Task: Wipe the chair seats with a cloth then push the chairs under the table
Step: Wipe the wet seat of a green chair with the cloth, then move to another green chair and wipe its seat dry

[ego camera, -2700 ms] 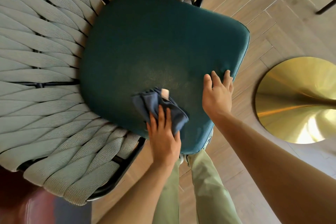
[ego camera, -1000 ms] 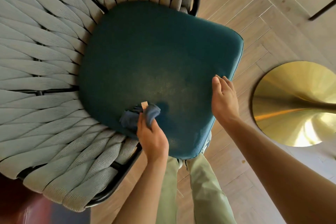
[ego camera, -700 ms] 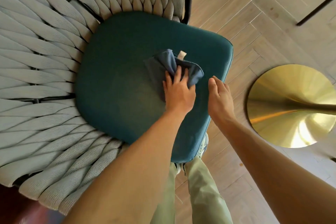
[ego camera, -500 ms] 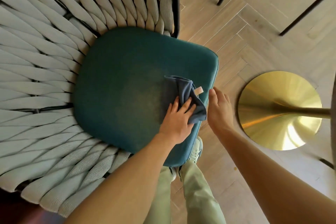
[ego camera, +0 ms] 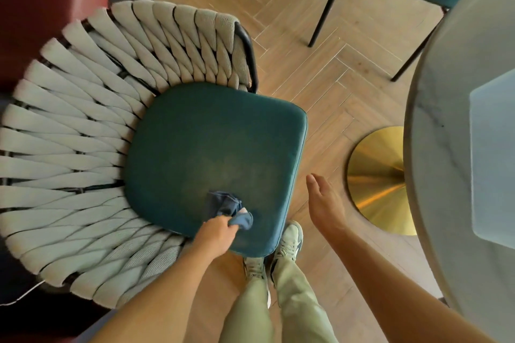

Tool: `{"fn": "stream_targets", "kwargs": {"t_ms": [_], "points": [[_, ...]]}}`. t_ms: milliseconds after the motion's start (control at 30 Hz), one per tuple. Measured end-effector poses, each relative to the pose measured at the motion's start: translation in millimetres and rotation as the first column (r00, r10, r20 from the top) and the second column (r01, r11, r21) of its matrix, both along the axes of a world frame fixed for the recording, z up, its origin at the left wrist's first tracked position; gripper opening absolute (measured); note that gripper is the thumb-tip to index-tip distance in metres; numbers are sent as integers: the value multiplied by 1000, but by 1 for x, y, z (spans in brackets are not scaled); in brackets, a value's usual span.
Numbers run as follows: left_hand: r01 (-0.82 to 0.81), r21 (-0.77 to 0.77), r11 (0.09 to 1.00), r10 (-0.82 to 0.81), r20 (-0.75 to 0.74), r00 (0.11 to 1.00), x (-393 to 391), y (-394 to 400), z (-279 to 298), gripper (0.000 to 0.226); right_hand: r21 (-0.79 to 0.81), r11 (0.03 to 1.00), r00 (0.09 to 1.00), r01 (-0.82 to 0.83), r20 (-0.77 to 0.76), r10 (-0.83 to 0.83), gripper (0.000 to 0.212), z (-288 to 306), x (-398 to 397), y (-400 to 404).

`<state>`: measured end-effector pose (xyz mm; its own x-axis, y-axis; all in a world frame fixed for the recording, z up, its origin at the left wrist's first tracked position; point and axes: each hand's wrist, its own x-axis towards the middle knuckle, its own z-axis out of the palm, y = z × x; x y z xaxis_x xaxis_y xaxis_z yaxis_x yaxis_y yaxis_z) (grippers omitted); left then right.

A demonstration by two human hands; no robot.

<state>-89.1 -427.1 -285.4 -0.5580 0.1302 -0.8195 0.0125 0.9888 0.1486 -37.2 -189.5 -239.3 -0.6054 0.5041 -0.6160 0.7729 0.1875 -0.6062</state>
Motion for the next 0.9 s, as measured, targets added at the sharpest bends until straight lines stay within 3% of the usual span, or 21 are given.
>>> {"fn": "stream_targets", "kwargs": {"t_ms": [67,133,233,300,467,600,700,900], "points": [[-311,30,950,309,68,949,-12,-9,15,40,-14,1000,999,-28,17,28,49,5,6,-11],[-575,90,813,567,98,818,-23,-20,31,43,-42,997,998,-62,28,63,44,13,10,-26],[-856,237,459,828,235,509,-32,-40,67,47,-75,991,993,-113,20,115,45,35,9,-59],[-927,299,225,857,392,335,-30,-55,100,35,-100,985,991,-137,-15,136,45,55,6,-83],[-851,524,28,789,511,341,-33,-110,176,24,-136,975,977,-175,-145,155,43,105,-4,-154],[-805,584,-105,756,573,318,-43,-173,209,38,-114,971,958,-211,-221,182,40,131,-25,-224],[-811,575,-109,713,614,339,-48,-229,221,40,-78,969,939,-235,-277,206,39,141,-41,-285],[-816,565,-124,727,612,313,-61,-335,243,40,-187,964,940,-190,-318,124,43,162,-67,-390]]}}
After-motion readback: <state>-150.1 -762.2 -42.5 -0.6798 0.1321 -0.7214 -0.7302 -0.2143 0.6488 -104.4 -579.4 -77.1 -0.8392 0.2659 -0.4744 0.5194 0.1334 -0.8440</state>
